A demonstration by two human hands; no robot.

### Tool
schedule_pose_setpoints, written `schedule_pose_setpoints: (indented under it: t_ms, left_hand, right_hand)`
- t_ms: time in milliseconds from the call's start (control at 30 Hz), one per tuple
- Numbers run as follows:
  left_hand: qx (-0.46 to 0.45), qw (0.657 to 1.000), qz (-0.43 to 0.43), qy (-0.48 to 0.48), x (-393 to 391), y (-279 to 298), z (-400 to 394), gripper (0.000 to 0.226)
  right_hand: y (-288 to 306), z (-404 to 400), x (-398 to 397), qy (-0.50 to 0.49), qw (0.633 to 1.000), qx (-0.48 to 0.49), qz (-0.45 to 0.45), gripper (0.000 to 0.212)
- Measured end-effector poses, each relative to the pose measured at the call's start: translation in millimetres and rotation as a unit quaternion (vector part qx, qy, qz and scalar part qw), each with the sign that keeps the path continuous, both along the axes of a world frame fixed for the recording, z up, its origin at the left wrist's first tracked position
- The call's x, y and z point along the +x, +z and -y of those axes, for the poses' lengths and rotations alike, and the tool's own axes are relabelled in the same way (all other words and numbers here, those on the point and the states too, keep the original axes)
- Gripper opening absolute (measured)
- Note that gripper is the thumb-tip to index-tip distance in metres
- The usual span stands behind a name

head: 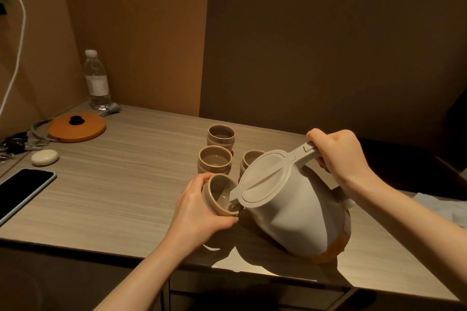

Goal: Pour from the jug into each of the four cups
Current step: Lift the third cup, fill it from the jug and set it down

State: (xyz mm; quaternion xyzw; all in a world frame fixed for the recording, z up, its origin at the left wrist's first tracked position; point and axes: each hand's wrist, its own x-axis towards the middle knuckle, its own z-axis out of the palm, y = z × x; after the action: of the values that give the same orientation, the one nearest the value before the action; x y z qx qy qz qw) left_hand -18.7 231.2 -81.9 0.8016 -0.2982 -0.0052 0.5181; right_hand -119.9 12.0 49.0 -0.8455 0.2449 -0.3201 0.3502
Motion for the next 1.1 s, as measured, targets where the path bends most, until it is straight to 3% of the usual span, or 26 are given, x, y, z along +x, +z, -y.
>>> schedule_pose_setpoints:
  t_ms: [1100]
  left_hand:
    - [-0.011,1.000,-0.019,0.004,0.1,-3.3,-3.5,0.089]
  right_hand:
    - [3.0,-6.2,3.7,-0.004,1.000,-0.009,-0.026,0.049]
